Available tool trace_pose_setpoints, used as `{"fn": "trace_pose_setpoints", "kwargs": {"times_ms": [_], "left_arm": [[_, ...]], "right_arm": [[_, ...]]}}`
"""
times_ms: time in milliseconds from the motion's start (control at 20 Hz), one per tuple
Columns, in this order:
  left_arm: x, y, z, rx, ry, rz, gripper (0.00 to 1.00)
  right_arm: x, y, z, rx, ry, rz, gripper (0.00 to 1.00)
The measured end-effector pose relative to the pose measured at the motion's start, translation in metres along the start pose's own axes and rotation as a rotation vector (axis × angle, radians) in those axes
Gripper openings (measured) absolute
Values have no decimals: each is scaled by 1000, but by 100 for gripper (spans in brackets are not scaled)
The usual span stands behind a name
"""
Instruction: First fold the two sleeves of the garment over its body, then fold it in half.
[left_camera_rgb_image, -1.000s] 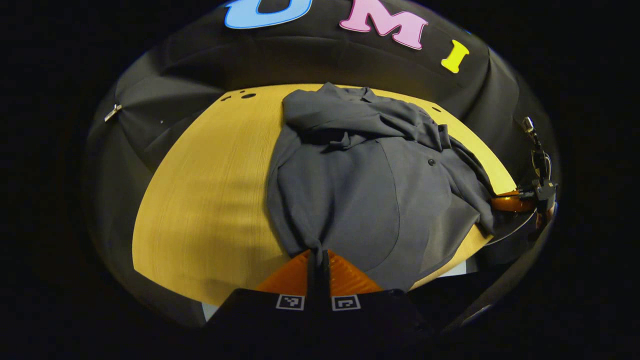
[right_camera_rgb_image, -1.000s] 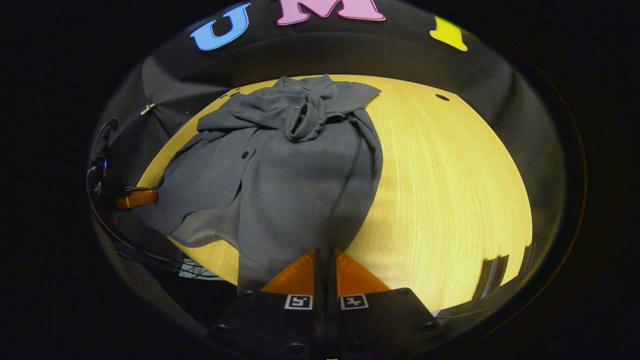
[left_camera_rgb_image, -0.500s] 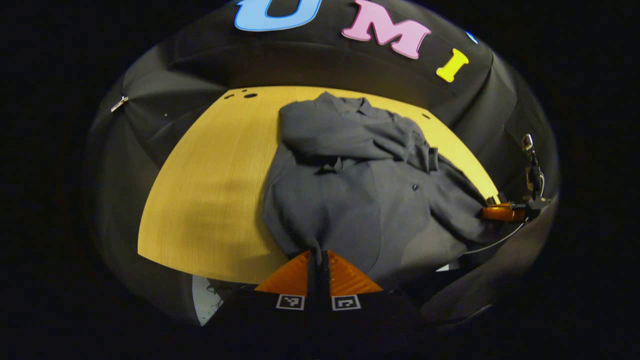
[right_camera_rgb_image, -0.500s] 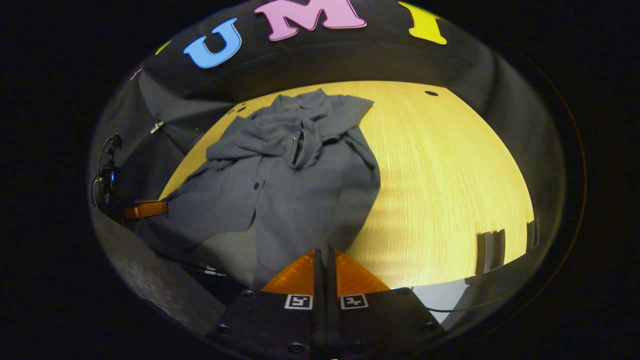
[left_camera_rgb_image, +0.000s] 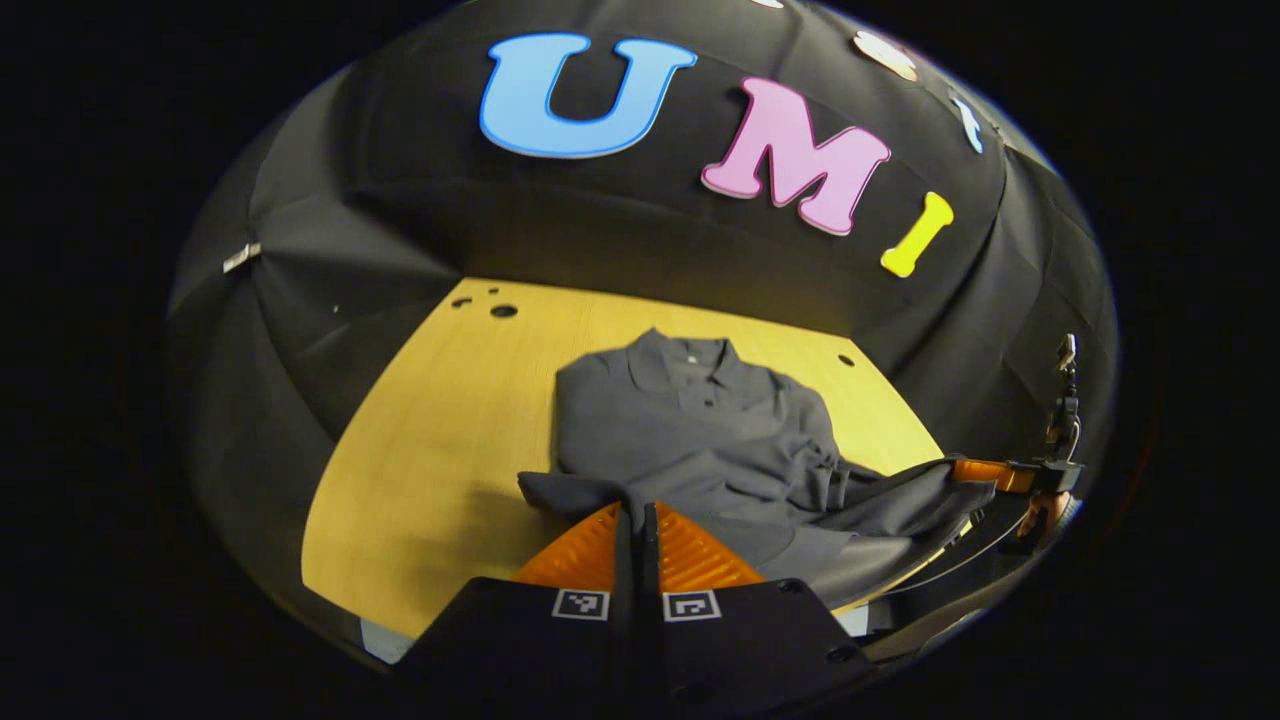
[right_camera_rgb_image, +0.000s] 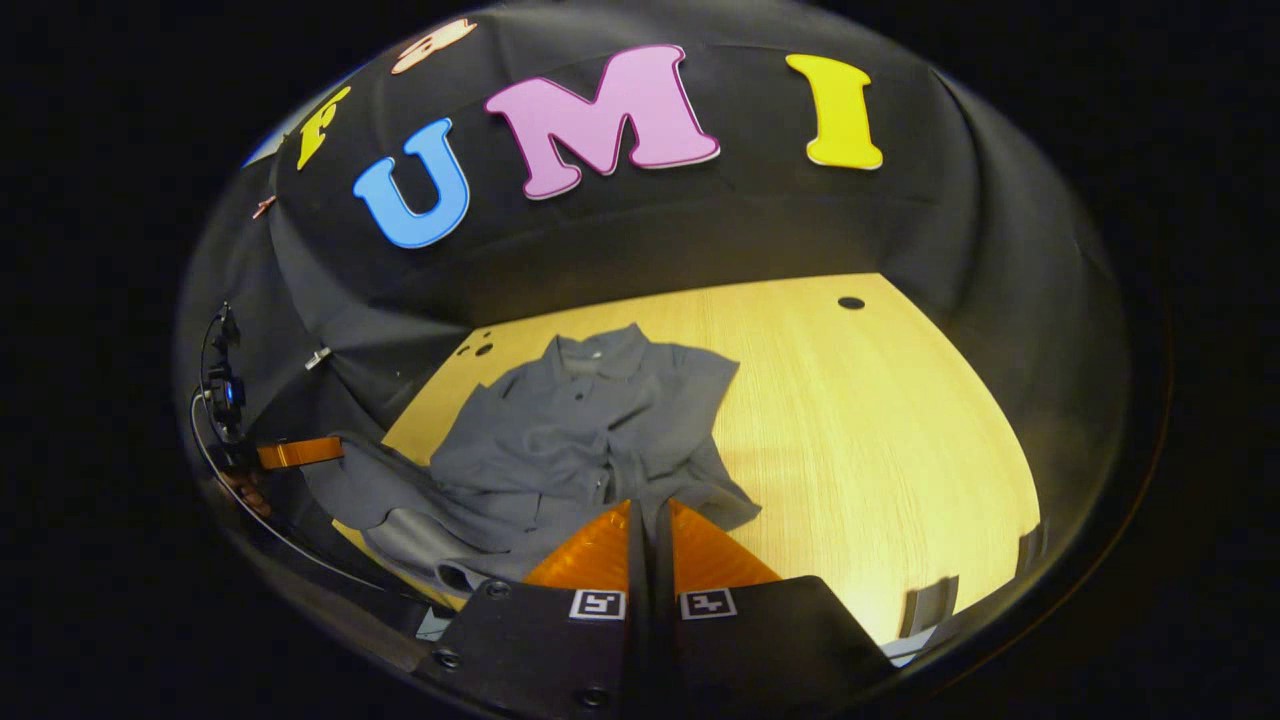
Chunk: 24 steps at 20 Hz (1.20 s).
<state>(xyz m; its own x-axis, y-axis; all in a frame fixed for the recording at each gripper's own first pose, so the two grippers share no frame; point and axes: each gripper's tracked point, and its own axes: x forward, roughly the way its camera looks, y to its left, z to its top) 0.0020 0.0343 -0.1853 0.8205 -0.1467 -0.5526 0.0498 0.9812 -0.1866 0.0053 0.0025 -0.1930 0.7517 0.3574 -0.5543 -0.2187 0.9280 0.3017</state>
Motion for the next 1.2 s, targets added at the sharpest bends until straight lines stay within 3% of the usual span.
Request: {"fn": "trace_pose_setpoints", "kwargs": {"times_ms": [450,600,850,900,950,1200], "left_arm": [[69,3,100,28,-163,20,5],[100,19,121,-8,-189,59,5],[155,38,136,-18,-191,108,2],[167,43,134,-18,-181,119,5],[177,46,133,-18,-172,129,2],[230,65,126,-8,-142,167,5]], "right_arm": [[64,-12,91,43,-171,-41,5],[92,-24,108,-26,-180,-77,5],[149,-34,125,-37,-175,-98,5],[162,-37,127,-39,-170,-101,5],[175,-41,126,-35,-162,-103,5],[235,-61,115,-53,-104,-127,5]]}}
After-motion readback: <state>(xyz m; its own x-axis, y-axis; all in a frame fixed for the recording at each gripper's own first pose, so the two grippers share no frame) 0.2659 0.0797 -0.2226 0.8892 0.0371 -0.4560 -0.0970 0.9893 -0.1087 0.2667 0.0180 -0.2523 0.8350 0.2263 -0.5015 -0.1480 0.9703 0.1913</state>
